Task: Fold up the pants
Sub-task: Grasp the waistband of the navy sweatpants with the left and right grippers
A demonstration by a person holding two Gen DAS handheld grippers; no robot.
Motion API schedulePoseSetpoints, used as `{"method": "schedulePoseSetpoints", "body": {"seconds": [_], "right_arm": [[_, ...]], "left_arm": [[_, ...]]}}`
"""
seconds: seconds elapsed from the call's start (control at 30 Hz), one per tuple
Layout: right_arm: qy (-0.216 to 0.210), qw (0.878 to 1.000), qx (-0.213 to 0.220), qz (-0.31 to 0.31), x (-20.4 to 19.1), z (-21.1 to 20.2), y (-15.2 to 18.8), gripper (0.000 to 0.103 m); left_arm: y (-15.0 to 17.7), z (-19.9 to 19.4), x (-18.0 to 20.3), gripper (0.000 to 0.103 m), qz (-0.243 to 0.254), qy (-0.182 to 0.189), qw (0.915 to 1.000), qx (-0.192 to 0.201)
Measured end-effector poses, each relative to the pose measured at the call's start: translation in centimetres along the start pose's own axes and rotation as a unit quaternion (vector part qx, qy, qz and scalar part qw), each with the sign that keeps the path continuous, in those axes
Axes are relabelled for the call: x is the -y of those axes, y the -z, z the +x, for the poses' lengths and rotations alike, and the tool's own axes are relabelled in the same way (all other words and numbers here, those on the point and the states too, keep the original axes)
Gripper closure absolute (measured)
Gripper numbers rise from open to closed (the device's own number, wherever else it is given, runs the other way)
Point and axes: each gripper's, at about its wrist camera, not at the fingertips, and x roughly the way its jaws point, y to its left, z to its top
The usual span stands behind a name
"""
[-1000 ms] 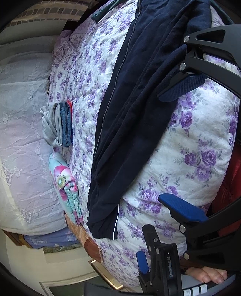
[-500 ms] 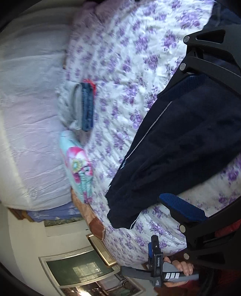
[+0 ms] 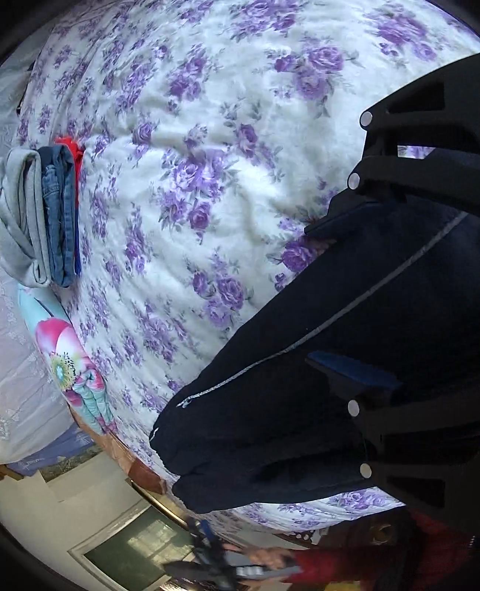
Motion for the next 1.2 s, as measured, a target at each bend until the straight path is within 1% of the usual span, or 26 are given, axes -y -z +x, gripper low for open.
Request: {"method": "schedulePoseSetpoints", "body": {"seconds": [0.07,0.13,0.2,0.23,0.3,0.37,0.4,0.43,0.5,0.57,0.6,0.63,0.67,0.7,0.73,0.77,0.83,0.9,1.0,1.07,1.1,1.13,1.17,1.2], "right_arm": [[0.001,1.000,-0.005,-0.005,0.0,0.1,-0.1,0.041],[0.008,1.000,-0.003,-0.005,0.1,0.1,0.0,0.050],[-0.005,1.000,0.000,0.002,0.3,-0.3,0.3,0.065],[-0.008,1.000,0.000,0.004,0.4,-0.5,0.5,0.068],[-0.010,1.000,0.003,0.003,0.3,-0.7,0.9,0.077],[-0.008,1.000,0.005,0.003,0.1,-0.8,1.1,0.080],[-0.009,1.000,0.006,0.006,0.2,-0.9,1.2,0.081],[-0.011,1.000,0.007,0.011,0.3,-0.9,1.2,0.082],[-0.018,1.000,0.009,0.021,0.6,-0.9,1.3,0.083],[-0.027,0.999,0.008,0.030,1.0,-0.7,1.3,0.083],[-0.031,0.999,0.009,0.035,1.1,-0.7,1.3,0.083],[-0.036,0.998,0.009,0.042,1.3,-0.6,1.4,0.083],[-0.041,0.998,0.010,0.049,1.5,-0.6,1.4,0.083],[-0.044,0.998,0.010,0.051,1.5,-0.6,1.4,0.083],[-0.048,0.997,0.008,0.055,1.6,-0.6,1.5,0.083],[-0.053,0.997,0.005,0.059,1.7,-0.5,1.4,0.083],[-0.077,0.994,0.004,0.075,2.5,-0.2,1.5,0.083],[-0.107,0.990,0.013,0.088,3.4,-0.1,1.8,0.080],[-0.141,0.982,0.014,0.122,4.6,0.2,1.9,0.081],[-0.124,0.985,0.016,0.116,4.2,0.1,1.8,0.086],[-0.104,0.990,0.020,0.092,3.3,-0.1,1.7,0.088],[-0.082,0.994,0.026,0.065,2.2,-0.5,1.5,0.091],[-0.068,0.996,0.033,0.047,1.3,-1.0,1.3,0.097],[-0.061,0.997,0.041,0.036,0.9,-1.4,1.2,0.098]], "left_arm": [[-2.8,2.4,0.6,0.004,0.018,0.003,0.9997,-0.019],[-4.9,4.6,1.3,0.004,0.035,-0.008,0.9988,-0.032],[-6.4,6.6,2.1,0.004,0.060,-0.002,0.9968,-0.052],[-7.2,8.0,2.7,0.004,0.076,0.007,0.9947,-0.069],[-8.0,9.6,3.8,0.004,0.100,0.019,0.9902,-0.096],[-8.5,11.0,4.9,0.004,0.128,0.026,0.9851,-0.111],[-8.6,11.8,5.3,0.004,0.139,0.038,0.9814,-0.127],[-8.6,12.9,5.6,0.004,0.147,0.054,0.9755,-0.154],[-8.3,14.9,5.6,0.004,0.143,0.078,0.9658,-0.202],[-8.0,16.2,5.4,0.004,0.135,0.087,0.9597,-0.231],[-8.0,16.5,5.0,0.004,0.123,0.096,0.9592,-0.236],[-8.0,16.5,4.8,0.004,0.113,0.100,0.9603,-0.235],[-8.1,16.1,4.7,0.010,0.105,0.107,0.9621,-0.227],[-8.1,15.8,4.8,0.021,0.105,0.114,0.9622,-0.224],[-7.9,15.4,5.2,0.027,0.116,0.124,0.9600,-0.223],[-7.5,15.1,5.8,0.032,0.134,0.125,0.9581,-0.221],[-6.7,14.9,7.1,0.039,0.164,0.101,0.9571,-0.216],[-6.5,14.7,7.7,0.045,0.180,0.087,0.9572,-0.210],[-6.6,14.0,7.4,0.056,0.168,0.105,0.9584,-0.206],[-6.4,12.9,7.3,0.059,0.165,0.112,0.9607,-0.193],[-6.2,12.3,7.4,0.060,0.170,0.111,0.9618,-0.184],[-6.1,11.1,7.5,0.061,0.179,0.106,0.9642,-0.165],[-6.0,10.2,7.8,0.061,0.186,0.104,0.9660,-0.147],[-6.1,9.3,7.8,0.061,0.187,0.105,0.9672,-0.135]]}}
